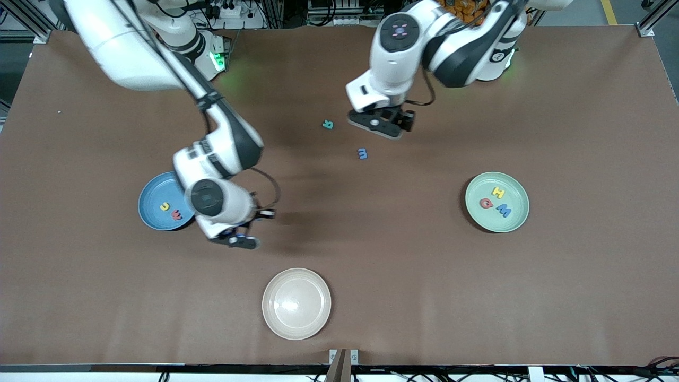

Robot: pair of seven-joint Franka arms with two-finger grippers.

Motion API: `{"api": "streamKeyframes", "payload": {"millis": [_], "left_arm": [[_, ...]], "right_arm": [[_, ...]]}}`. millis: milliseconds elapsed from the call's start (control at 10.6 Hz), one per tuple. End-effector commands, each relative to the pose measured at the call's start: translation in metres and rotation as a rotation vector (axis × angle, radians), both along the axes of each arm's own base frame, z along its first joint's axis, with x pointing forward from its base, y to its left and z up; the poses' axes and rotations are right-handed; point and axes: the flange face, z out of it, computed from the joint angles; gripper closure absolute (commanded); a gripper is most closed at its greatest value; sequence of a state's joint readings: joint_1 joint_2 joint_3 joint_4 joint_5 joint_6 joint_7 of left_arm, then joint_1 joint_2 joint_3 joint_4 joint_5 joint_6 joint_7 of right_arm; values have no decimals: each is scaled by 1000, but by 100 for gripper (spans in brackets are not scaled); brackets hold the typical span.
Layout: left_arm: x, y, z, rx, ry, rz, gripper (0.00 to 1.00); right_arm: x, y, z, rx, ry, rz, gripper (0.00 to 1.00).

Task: Sort upper and lower case letters into plates
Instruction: 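Carry the blue a to the blue plate while the left gripper reaches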

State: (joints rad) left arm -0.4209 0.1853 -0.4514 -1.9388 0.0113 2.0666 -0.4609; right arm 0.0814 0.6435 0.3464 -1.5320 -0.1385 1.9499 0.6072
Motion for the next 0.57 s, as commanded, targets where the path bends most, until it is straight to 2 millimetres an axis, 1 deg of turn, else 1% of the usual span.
{"api": "streamKeyframes", "payload": {"millis": [0, 188, 283, 377, 471], "left_arm": [[-31, -49, -40, -41, 18, 30, 0], [-56, -79, -73, -65, 24, 7, 3], [-69, -93, -93, -68, 21, -5, 7], [-82, -105, -112, -76, -2, -21, 10], [-91, -112, -131, -70, -5, -10, 18]], "right_arm": [[-6, -75, 7, 19, 33, 36, 97], [0, -129, 0, 15, 53, 52, 97], [1, -156, -4, 4, 66, 68, 97], [3, -171, -5, -2, 69, 69, 97], [1, -182, -14, -9, 74, 65, 97]]}}
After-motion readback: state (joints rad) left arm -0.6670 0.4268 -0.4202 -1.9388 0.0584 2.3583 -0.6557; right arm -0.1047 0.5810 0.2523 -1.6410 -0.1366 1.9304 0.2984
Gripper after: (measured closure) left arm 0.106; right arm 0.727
